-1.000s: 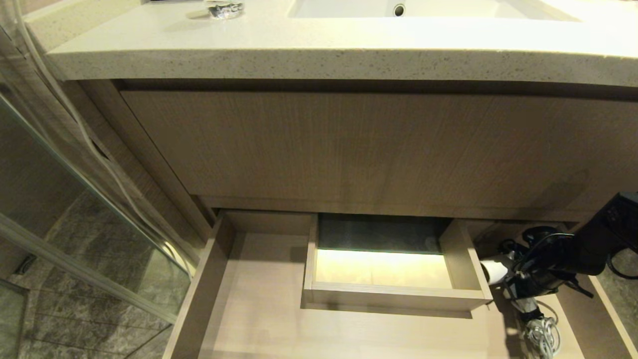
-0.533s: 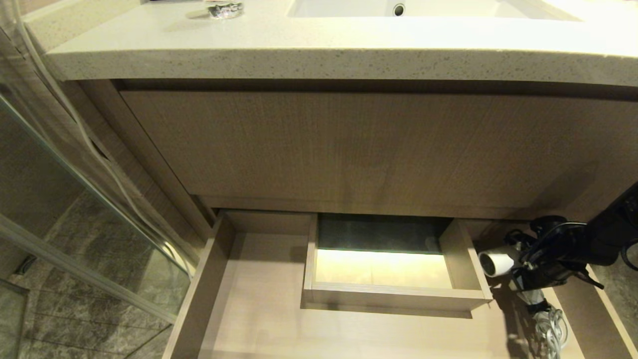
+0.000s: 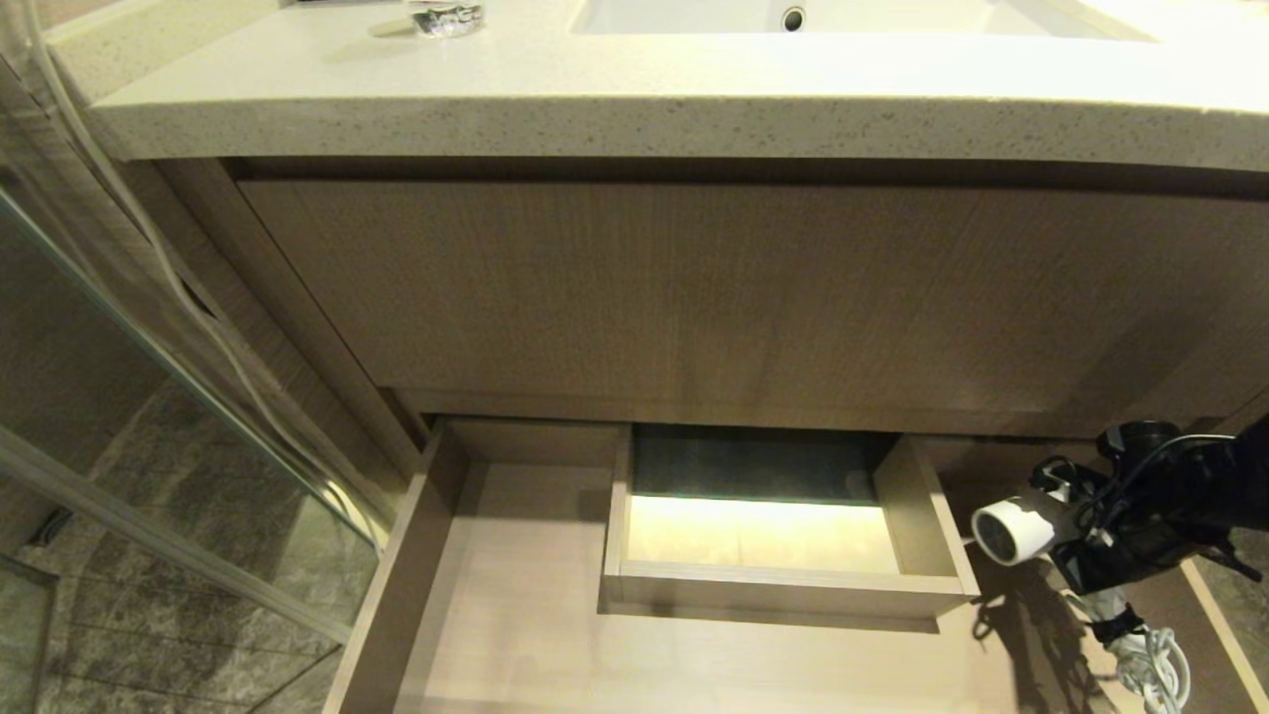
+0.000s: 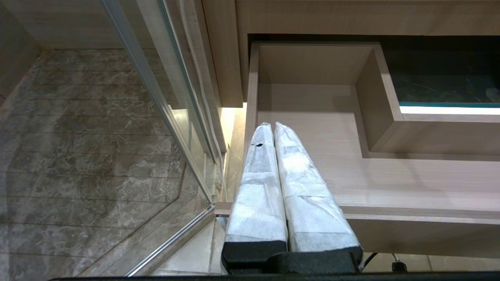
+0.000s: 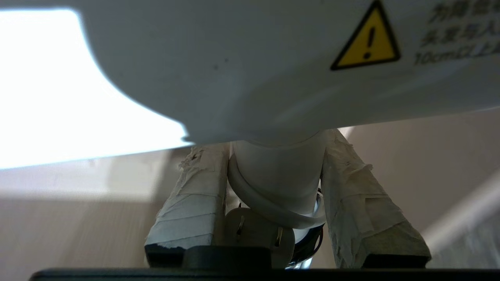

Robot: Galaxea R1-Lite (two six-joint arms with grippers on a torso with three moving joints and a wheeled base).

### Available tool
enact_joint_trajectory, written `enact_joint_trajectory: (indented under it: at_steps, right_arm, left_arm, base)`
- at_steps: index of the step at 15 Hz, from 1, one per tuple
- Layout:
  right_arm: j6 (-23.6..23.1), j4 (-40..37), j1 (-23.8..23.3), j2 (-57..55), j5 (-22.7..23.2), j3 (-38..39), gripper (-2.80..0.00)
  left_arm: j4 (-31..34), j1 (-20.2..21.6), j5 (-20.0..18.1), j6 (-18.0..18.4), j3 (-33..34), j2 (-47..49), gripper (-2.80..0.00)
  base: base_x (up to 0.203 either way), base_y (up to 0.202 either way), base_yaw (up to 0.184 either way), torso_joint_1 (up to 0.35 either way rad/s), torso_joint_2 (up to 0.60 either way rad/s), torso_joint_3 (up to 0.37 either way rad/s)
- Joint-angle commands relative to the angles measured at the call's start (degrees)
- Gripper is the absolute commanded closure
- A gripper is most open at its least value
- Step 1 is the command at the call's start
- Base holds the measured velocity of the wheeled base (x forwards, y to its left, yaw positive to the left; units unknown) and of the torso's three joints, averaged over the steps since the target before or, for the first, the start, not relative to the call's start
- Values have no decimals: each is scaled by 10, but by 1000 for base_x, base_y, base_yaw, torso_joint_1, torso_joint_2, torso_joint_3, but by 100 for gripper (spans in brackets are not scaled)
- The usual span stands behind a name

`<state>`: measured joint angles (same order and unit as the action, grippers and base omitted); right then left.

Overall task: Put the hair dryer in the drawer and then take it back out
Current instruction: Take the hairdryer out, then place it on the countertop

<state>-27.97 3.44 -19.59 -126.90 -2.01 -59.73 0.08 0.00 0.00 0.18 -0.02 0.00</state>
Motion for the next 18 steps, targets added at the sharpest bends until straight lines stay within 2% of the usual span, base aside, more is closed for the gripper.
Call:
enact_joint_trajectory:
  at_steps: [1,7,10,13,15,18]
  right_arm:
    - [-12,1,-1,98,-1,65,0]
    - [-51,-4,-3,379,-23,224,0]
    - [-93,-64,-6,603,-49,252,0]
    - [-144,-164,-7,839,-63,229,0]
    - [-176,-207,-8,957,-69,180,0]
    - [-194,-184,-8,998,-72,105,0]
  left_arm:
    - [0,0,0,0,0,0,0]
    - [0,0,0,0,0,0,0]
    - [0,0,0,0,0,0,0]
    - [0,0,0,0,0,0,0]
    - [0,0,0,0,0,0,0]
    - [0,0,0,0,0,0,0]
  base:
    - [0,0,0,0,0,0]
    - [0,0,0,0,0,0]
    - [0,0,0,0,0,0]
    - [0,0,0,0,0,0]
    - [0,0,0,0,0,0]
    - [0,0,0,0,0,0]
